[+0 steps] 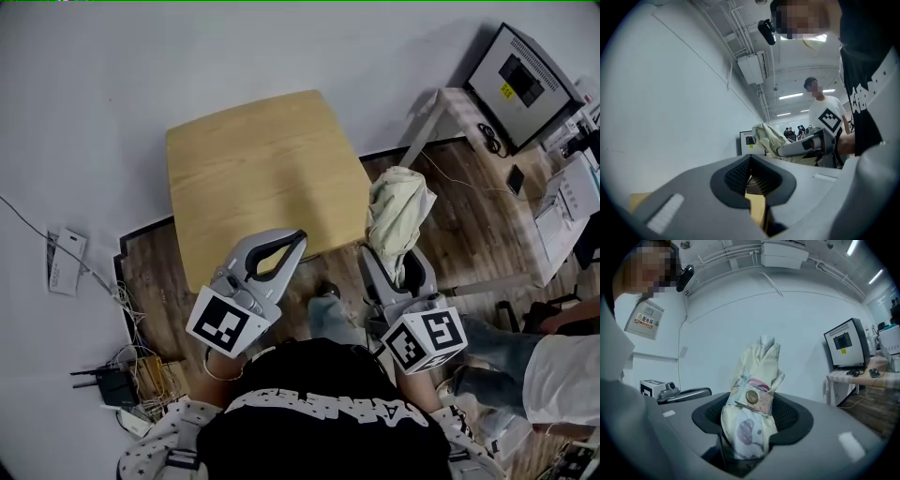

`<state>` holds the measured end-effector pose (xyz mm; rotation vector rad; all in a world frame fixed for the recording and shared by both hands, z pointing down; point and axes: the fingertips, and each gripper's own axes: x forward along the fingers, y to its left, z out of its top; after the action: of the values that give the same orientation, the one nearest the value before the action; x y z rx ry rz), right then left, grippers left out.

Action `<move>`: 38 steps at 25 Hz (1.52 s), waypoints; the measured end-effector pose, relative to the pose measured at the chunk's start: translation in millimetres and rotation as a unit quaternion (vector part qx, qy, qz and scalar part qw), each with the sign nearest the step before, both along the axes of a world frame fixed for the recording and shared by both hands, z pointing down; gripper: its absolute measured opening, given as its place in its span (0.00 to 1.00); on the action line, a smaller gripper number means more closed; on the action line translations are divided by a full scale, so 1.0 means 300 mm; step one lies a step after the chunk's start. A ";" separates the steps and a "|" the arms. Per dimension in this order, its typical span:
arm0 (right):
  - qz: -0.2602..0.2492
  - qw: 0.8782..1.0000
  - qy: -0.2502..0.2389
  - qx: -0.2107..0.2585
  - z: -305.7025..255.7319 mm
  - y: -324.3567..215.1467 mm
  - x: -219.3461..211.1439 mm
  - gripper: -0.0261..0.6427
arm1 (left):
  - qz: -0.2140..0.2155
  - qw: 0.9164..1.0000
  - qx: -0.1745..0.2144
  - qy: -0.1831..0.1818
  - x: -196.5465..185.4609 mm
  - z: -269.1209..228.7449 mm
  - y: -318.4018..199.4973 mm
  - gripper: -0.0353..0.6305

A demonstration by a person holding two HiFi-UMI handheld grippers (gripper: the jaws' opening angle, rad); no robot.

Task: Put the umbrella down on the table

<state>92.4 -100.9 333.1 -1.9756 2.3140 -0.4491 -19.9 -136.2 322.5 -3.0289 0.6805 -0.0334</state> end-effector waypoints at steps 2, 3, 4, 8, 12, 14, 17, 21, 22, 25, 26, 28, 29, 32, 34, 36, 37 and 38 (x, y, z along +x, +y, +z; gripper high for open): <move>-0.001 1.000 -0.001 0.000 0.003 -0.014 0.019 0.45 | 0.000 1.000 0.000 -0.003 0.020 0.003 -0.013 0.05; -0.001 1.000 -0.002 0.000 0.004 -0.022 0.028 0.45 | 0.001 1.000 0.001 -0.003 0.031 0.003 -0.019 0.05; -0.002 1.000 -0.002 -0.001 0.006 -0.029 0.035 0.45 | 0.001 1.000 0.001 -0.003 0.039 0.004 -0.025 0.05; -0.007 1.000 -0.005 -0.004 0.017 -0.063 0.051 0.45 | -0.001 1.000 0.001 -0.005 0.062 0.008 -0.051 0.05; -0.014 1.000 -0.008 -0.007 0.028 -0.095 0.072 0.45 | -0.006 1.000 -0.001 -0.009 0.082 0.016 -0.072 0.05; -0.018 1.000 -0.010 -0.008 0.033 -0.112 0.077 0.45 | -0.009 1.000 0.000 -0.012 0.087 0.020 -0.085 0.05; -0.024 1.000 -0.012 -0.011 0.043 -0.134 0.078 0.45 | -0.015 1.000 -0.004 -0.013 0.089 0.026 -0.102 0.05; -0.030 0.999 -0.012 -0.013 0.050 -0.167 0.084 0.45 | -0.020 1.000 -0.001 -0.015 0.093 0.024 -0.131 0.05; -0.031 0.999 -0.012 -0.013 0.050 -0.175 0.087 0.45 | -0.021 1.000 0.000 -0.015 0.095 0.023 -0.138 0.05; -0.036 0.999 -0.012 -0.012 0.048 -0.195 0.099 0.45 | -0.026 1.000 -0.001 -0.016 0.109 0.019 -0.157 0.05; -0.037 0.999 -0.012 -0.011 0.048 -0.202 0.105 0.45 | -0.026 1.000 -0.001 -0.016 0.116 0.017 -0.164 0.05; -0.039 0.999 -0.014 -0.012 0.044 -0.226 0.124 0.45 | -0.026 1.000 0.000 -0.018 0.138 0.010 -0.187 0.05; -0.039 0.999 -0.015 -0.014 0.042 -0.241 0.135 0.45 | -0.025 1.000 0.001 -0.019 0.151 0.004 -0.201 0.05; -0.042 0.999 -0.021 -0.015 0.043 -0.268 0.164 0.45 | -0.027 0.999 -0.003 -0.022 0.180 0.002 -0.220 0.05; -0.045 0.999 -0.025 -0.012 0.049 -0.274 0.174 0.45 | -0.032 0.999 -0.005 -0.026 0.189 0.010 -0.220 0.05; -0.052 0.998 -0.028 -0.013 0.052 -0.290 0.184 0.45 | -0.037 0.999 -0.005 -0.029 0.200 0.011 -0.231 0.05; -0.056 0.998 -0.029 -0.015 0.055 -0.301 0.190 0.45 | -0.041 0.999 -0.004 -0.031 0.206 0.011 -0.239 0.05; -0.059 0.998 -0.030 -0.016 0.057 -0.313 0.197 0.45 | -0.044 0.998 -0.004 -0.033 0.212 0.011 -0.249 0.05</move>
<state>151.4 -194.8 350.2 -1.8178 2.4101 -0.5489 43.6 -210.9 325.8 -2.9887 0.8102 -0.1372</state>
